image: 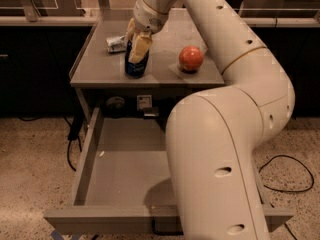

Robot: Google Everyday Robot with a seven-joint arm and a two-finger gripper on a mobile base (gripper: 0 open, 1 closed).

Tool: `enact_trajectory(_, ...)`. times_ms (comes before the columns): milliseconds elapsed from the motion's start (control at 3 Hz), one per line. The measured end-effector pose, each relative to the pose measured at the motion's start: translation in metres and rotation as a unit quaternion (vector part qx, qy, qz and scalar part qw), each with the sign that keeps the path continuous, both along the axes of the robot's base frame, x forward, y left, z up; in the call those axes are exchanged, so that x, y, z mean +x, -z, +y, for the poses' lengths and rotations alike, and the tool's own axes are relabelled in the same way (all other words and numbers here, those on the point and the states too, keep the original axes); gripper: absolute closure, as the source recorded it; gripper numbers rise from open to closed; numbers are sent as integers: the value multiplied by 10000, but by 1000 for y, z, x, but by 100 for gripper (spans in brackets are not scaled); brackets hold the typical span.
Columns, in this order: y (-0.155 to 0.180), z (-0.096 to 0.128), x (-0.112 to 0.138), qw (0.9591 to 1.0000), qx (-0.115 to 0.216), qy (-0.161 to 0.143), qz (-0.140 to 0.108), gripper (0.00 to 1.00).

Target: Pick pepsi can from top drawer and place on counter

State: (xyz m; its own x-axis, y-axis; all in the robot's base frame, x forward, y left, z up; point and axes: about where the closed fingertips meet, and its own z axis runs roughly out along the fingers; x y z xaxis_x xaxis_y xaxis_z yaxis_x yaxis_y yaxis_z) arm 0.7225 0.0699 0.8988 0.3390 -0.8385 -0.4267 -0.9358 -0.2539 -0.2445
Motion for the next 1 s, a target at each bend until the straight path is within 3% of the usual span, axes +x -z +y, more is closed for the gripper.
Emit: enact_trajectory(1000,3,20,5,9985,-535,-49,75,98)
